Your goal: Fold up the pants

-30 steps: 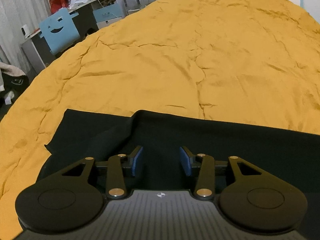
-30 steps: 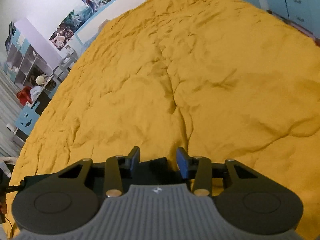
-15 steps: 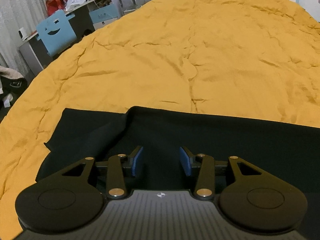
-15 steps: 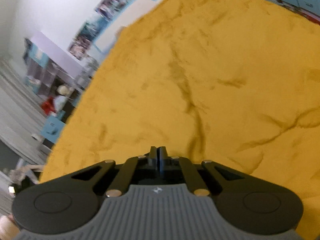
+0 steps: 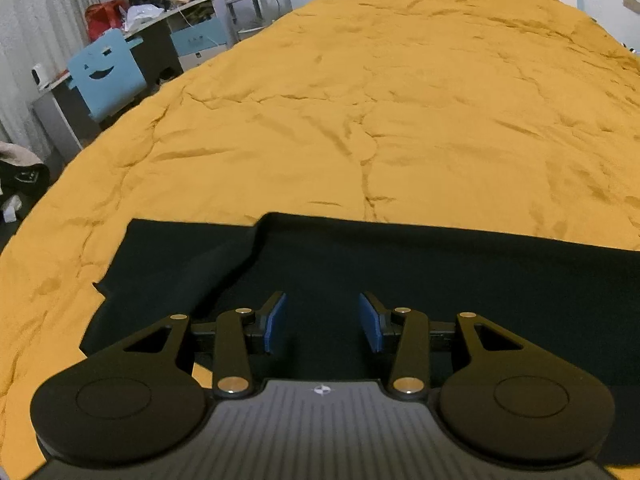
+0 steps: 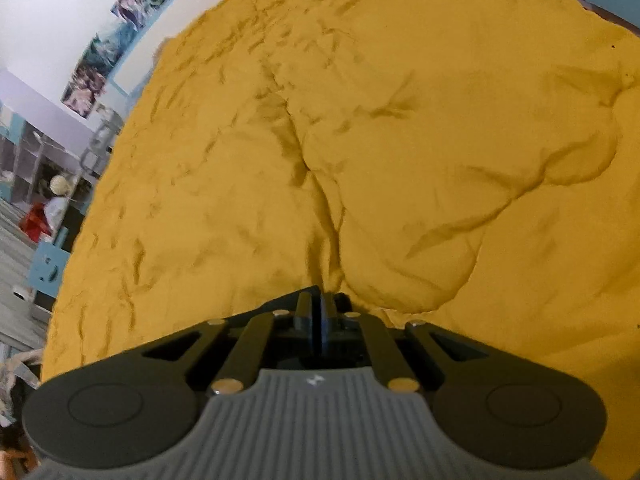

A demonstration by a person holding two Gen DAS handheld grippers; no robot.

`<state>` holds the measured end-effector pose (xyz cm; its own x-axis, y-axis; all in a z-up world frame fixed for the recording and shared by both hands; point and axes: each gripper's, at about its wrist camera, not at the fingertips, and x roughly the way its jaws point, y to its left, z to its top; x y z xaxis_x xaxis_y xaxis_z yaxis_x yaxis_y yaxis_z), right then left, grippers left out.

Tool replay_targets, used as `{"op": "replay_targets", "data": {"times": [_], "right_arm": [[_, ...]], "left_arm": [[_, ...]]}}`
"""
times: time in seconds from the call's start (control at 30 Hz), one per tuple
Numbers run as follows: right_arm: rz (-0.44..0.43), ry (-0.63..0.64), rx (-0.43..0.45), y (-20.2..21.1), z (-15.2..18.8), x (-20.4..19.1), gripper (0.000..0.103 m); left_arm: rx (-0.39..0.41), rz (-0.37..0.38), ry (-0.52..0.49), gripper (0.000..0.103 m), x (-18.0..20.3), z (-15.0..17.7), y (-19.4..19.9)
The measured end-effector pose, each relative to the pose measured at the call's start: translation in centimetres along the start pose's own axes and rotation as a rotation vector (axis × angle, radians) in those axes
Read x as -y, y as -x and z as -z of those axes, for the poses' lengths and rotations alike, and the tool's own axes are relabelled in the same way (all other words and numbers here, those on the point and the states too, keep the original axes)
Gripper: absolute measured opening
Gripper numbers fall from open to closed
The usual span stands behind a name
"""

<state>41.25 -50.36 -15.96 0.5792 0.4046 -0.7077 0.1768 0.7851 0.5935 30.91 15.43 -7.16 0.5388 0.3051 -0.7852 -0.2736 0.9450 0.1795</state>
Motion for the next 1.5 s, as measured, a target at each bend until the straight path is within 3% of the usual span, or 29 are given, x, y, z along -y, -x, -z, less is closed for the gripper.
{"op": "replay_targets", "data": {"times": [0.07,0.1,0.13,0.3,0.47,0.5,0.6,0.63,0.73,0.9,1.0,1.1,1.17,1.23,1.37,1.5], "right_arm": [[-0.013,0.029,0.011,2.2,0.7,-0.1,0.016],[-0.015,0.042,0.015,3.2,1.3,-0.2,0.03],[-0.009,0.051,0.011,4.4,2.0,-0.1,0.036],[-0.011,0.027,-0.031,7.8,4.6,1.5,0.036],[-0.036,0.005,-0.092,8.1,6.5,2.7,0.037],[-0.052,0.0,-0.095,8.1,6.7,2.8,0.035],[-0.076,0.01,-0.09,8.7,6.8,2.6,0.003],[-0.086,0.005,-0.09,9.2,6.6,2.6,0.0],[-0.125,0.0,-0.083,10.9,5.8,2.5,0.0],[-0.041,0.013,-0.141,9.9,7.1,3.8,0.0],[-0.035,-0.018,-0.121,9.0,8.0,4.8,0.0],[0.036,0.054,-0.054,9.8,9.0,3.0,0.004],[0.152,0.179,0.027,10.8,10.0,0.1,0.012],[0.261,0.328,0.13,11.8,11.5,-3.2,0.027],[0.254,0.512,0.261,12.2,14.9,-7.9,0.027],[0.281,0.636,0.215,9.9,17.9,-9.3,0.026]], "left_arm": [[-0.002,0.02,0.007,0.05,0.1,0.5,0.4],[0.001,0.034,0.007,0.05,0.3,0.8,0.6],[0.003,0.047,0.007,0.05,0.6,1.1,0.9],[0.002,0.122,0.005,0.05,2.9,2.6,2.6],[0.012,0.227,-0.015,0.05,6.2,4.2,5.2],[0.013,0.251,-0.015,0.05,6.9,4.6,5.7],[-0.003,0.318,-0.017,0.05,9.0,5.4,6.8],[-0.008,0.344,-0.021,0.05,9.7,5.6,7.1],[-0.017,0.431,-0.055,0.05,11.7,6.2,8.4],[-0.035,0.581,-0.128,0.05,15.7,7.5,9.7],[-0.047,0.612,-0.173,0.049,18.3,8.4,9.8],[-0.054,0.63,-0.187,0.049,20.4,8.7,9.3],[-0.055,0.629,-0.191,0.049,21.4,9.0,9.2],[-0.067,0.623,-0.202,0.047,22.2,9.6,9.2],[-0.089,0.596,-0.225,0.045,23.4,11.1,9.3],[-0.112,0.565,-0.253,0.042,24.2,12.3,8.9]]}}
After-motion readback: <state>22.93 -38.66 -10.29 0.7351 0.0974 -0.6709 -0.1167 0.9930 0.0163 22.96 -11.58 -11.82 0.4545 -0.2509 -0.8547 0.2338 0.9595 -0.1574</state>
